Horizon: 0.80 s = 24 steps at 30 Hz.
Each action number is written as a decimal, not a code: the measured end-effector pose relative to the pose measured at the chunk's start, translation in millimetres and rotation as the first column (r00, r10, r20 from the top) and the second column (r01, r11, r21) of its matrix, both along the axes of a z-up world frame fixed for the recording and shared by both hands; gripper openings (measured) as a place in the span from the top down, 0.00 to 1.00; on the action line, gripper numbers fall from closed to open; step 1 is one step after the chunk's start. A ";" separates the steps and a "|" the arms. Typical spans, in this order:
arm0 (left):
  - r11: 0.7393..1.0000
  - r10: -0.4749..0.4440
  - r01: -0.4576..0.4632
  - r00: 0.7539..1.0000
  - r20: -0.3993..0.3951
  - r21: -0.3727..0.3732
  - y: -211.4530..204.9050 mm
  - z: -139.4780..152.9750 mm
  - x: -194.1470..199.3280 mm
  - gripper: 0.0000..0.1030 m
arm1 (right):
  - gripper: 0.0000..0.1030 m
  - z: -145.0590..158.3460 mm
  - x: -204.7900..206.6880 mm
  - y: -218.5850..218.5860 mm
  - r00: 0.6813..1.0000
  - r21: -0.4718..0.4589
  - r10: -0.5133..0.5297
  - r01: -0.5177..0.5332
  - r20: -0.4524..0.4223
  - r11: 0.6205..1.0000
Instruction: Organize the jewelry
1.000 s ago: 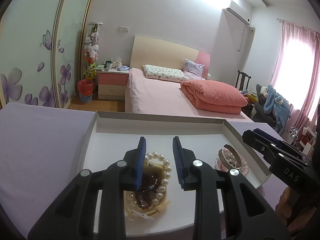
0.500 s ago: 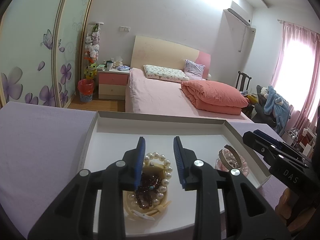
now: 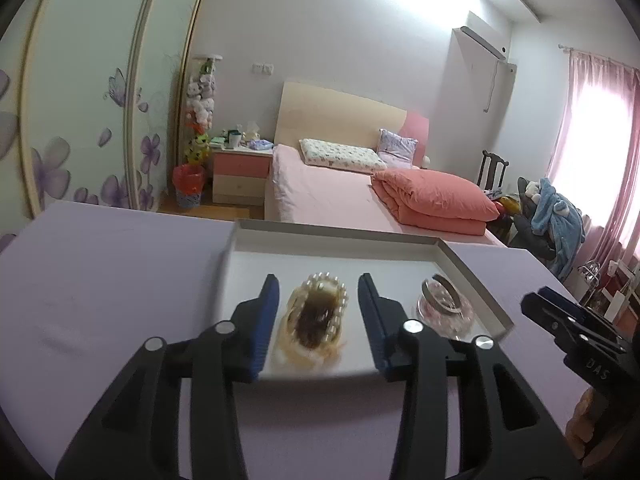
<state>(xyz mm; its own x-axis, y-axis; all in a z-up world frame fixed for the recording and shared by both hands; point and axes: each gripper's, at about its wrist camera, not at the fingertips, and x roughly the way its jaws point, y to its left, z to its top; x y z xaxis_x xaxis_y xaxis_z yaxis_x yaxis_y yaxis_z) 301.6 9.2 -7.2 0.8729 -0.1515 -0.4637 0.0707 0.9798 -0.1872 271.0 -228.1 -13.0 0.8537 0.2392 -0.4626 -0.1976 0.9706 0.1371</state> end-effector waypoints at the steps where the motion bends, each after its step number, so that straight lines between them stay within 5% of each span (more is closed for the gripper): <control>1: 1.000 0.007 -0.007 1.000 0.007 0.004 3.0 2.3 -14.4 0.51 | 0.46 0.8 -8.2 -1.9 1.000 0.002 -0.002 0.002 -0.001 1.000; 5: 0.999 0.037 -0.038 0.999 0.035 0.016 14.8 9.7 -71.6 0.38 | 0.28 6.5 -47.6 -5.5 1.000 0.010 -0.003 0.003 0.018 1.000; 8: 0.997 0.071 -0.074 0.995 0.076 0.037 22.9 16.9 -114.1 0.19 | 0.05 11.6 -76.9 -7.8 0.999 0.009 -0.006 0.005 0.052 1.000; 12: 0.993 0.101 -0.108 0.988 0.120 0.051 28.5 20.7 -170.4 0.04 | 0.02 14.6 -112.7 -11.4 0.995 0.018 -0.024 0.023 0.101 1.000; 18: 0.983 0.156 -0.168 0.978 0.138 0.075 28.3 7.8 -230.4 0.04 | 0.02 5.1 -146.2 -12.8 0.990 0.028 -0.038 0.035 0.136 0.999; 24: 0.983 0.151 -0.164 0.978 0.143 0.083 23.0 1.4 -247.1 0.04 | 0.02 -5.0 -160.3 -11.6 0.986 0.007 -0.040 0.039 0.163 0.999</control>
